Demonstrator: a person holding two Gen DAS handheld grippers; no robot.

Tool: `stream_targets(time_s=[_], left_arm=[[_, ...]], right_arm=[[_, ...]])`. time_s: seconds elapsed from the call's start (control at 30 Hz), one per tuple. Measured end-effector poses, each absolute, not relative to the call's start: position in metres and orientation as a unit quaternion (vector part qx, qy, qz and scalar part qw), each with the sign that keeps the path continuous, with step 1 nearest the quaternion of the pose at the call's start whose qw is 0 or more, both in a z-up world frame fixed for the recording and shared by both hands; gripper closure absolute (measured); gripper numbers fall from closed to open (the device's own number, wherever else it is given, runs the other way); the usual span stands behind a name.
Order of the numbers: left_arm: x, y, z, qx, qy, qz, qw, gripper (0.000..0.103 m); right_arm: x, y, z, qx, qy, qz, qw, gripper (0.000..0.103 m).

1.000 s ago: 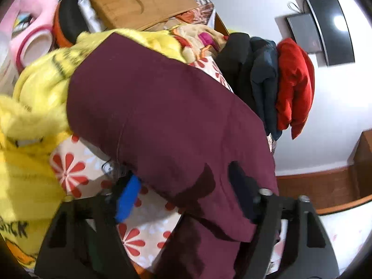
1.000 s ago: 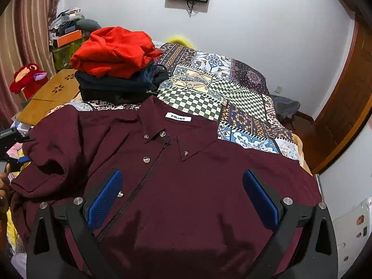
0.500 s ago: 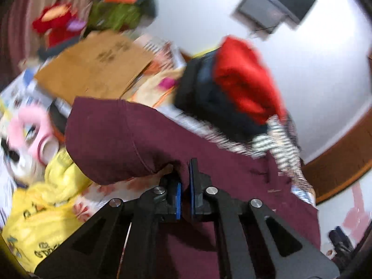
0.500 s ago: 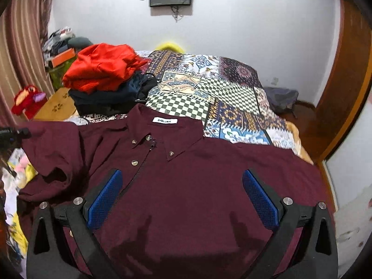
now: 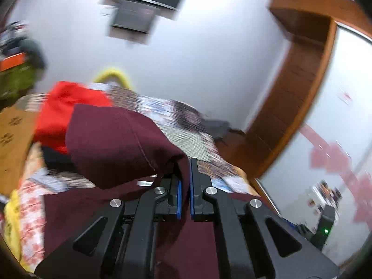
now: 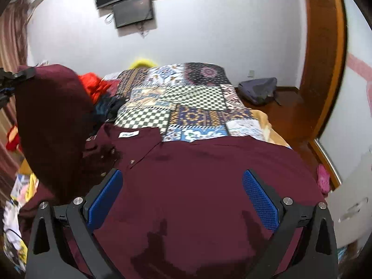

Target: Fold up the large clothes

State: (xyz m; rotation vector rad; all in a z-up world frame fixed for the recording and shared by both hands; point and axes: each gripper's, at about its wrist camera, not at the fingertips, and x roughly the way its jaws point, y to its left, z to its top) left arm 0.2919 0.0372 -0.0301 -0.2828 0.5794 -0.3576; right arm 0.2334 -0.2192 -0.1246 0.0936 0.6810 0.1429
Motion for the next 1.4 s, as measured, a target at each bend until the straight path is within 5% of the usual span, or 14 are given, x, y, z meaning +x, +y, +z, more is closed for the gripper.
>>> stream_targets(time_s=[0.4, 0.73, 1.03, 1.4], left_arm=[[0.317, -0.099, -0.114, -0.051, 0.432, -0.300, 0.849, 0.098], [0.292, -0.078, -0.102, -0.051, 0.423, -0.285, 0.858, 0.043], [0.285, 0.048, -0.104, -0.042, 0.400, -0.110, 0.909, 0.032], [0.256, 0.190, -0.141, -0.072, 0.431, 0.028, 0.899, 0.032]], right_arm=[[0.222, -0.256, -0.109, 0.046, 0.315, 0.028, 0.948, 0.001], [0.234, -0.267, -0.130, 0.083, 0.361, 0.046, 0.928, 0.001], [0.249, -0.276, -0.151, 0.122, 0.414, 0.075, 0.899, 0.001], [0.271, -0.265, -0.186, 0.199, 0.469, 0.071, 0.858, 0.049]])
